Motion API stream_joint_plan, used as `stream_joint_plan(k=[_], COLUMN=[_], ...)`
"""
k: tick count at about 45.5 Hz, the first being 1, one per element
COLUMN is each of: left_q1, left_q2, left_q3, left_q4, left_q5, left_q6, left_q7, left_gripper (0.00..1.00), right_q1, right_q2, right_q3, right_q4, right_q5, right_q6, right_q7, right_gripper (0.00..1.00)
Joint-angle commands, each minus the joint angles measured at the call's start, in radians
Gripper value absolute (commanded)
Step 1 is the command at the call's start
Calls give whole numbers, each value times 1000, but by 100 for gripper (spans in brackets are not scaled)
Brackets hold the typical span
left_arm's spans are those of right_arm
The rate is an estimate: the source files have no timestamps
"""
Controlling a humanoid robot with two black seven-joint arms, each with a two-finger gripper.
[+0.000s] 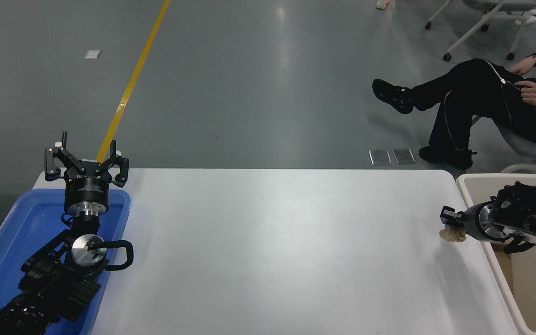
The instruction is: Pick up paper ball place in dustbin
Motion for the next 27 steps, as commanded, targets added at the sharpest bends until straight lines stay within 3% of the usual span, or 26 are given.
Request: stream_joint_plan(k=[1,13,21,27], left_q1=[0,2,0,2], left_q2=[0,0,0,0], left_q3=[0,0,0,0], left_q4=[0,0,0,0], left_q5=[0,0,0,0], left_q6=[0,0,0,0], left_q7=[0,0,0,0], left_gripper=[99,99,99,99], right_q1=[356,856,1091,1224], right_q2=[-180,-209,-211,-297], right_q3=[-141,-363,-412,-392], right_q4=[338,596,639,642], right_q5=[-70,-64,-15,-1], right_q6=[146,375,542,547], right_q7=[0,0,1,-2], right_gripper=[0,0,0,0])
